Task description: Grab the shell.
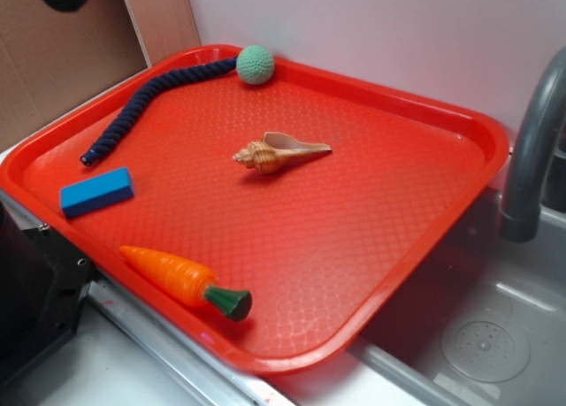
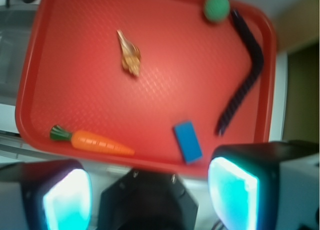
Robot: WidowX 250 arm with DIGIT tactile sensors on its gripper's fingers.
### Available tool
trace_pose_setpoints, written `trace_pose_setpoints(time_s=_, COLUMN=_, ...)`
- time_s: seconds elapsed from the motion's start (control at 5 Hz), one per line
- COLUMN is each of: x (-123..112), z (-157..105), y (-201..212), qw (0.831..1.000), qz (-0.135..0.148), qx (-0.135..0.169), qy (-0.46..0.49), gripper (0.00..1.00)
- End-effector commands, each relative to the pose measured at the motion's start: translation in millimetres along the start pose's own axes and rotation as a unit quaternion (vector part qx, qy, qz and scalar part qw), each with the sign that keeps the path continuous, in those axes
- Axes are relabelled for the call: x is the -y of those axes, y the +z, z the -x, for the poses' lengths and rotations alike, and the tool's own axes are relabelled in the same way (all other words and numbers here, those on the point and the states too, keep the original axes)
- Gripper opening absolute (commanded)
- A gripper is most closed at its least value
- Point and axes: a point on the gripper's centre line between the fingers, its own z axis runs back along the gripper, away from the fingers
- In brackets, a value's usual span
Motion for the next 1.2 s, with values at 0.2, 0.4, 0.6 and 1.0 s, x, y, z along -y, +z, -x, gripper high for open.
trace_pose_setpoints(time_s=0.2, x=-8, z=-78, y=-68, qw=0.996, qz=-0.058, qx=0.055, qy=-0.034, gripper=1.00)
trace_pose_setpoints(time_s=0.4, x=-5, z=-94, y=-98, qw=0.996, qz=-0.062, qx=0.046, qy=-0.033, gripper=1.00)
trace_pose_setpoints(time_s=0.6, x=-1, z=-101, y=-121, qw=0.998, qz=-0.036, qx=0.043, qy=-0.031, gripper=1.00)
trace_pose_setpoints(time_s=1.0, x=11, z=-110, y=-172, qw=0.998, qz=-0.041, qx=-0.005, qy=-0.046, gripper=1.00)
